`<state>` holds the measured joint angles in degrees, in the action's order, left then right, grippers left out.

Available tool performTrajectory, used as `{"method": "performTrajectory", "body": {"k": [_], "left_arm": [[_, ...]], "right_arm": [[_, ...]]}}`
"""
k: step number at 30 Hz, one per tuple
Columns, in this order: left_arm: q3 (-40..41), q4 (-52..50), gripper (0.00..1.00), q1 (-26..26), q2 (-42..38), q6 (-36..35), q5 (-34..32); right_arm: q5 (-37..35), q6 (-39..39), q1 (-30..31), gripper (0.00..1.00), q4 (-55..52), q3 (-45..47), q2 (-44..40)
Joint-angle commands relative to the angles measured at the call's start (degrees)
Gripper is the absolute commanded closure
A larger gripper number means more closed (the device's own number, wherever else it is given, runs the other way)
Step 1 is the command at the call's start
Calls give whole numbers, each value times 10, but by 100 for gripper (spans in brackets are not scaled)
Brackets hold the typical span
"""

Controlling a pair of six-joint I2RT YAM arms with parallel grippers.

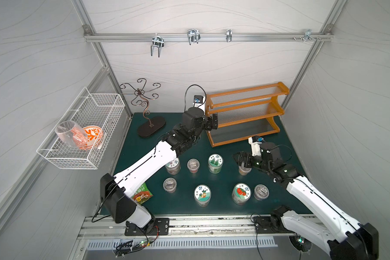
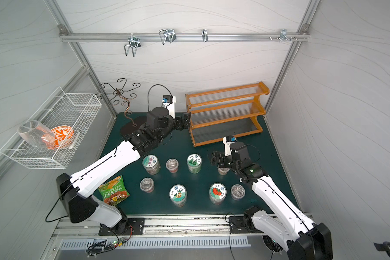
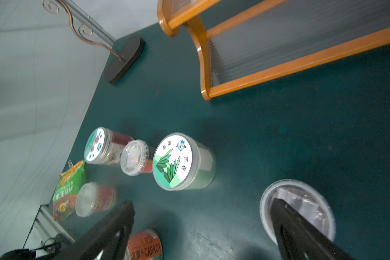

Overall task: Place the seed container on the shelf
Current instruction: Move the shelf to the center of the board.

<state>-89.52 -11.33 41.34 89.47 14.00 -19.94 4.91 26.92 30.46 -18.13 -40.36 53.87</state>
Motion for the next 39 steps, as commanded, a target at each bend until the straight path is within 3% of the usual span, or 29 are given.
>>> {"method": "performTrajectory", "body": {"k": [1, 9, 16, 27, 31, 34, 39], "left_arm": [[-69, -11, 0, 1, 54, 5, -33], [-231, 32, 0, -9, 204, -23, -114], [-345, 22, 5, -28, 311, -21, -141], [-365, 37, 23, -37, 352, -17, -160], [-356, 38, 32, -38, 350, -16, -168], [-344, 44, 46, -40, 342, -15, -166], [-315, 55, 57, -47, 321, -12, -158]], "right_arm": [[-60, 17, 50, 1, 25, 17, 7], [-181, 17, 171, 1, 65, 49, 1], [-218, 19, 194, 2, 82, 89, -60], [-236, 33, 194, 3, 95, 139, -141], [-237, 34, 194, 3, 94, 136, -134], [-236, 35, 194, 2, 95, 134, -129], [-239, 38, 194, 3, 92, 134, -130]]}}
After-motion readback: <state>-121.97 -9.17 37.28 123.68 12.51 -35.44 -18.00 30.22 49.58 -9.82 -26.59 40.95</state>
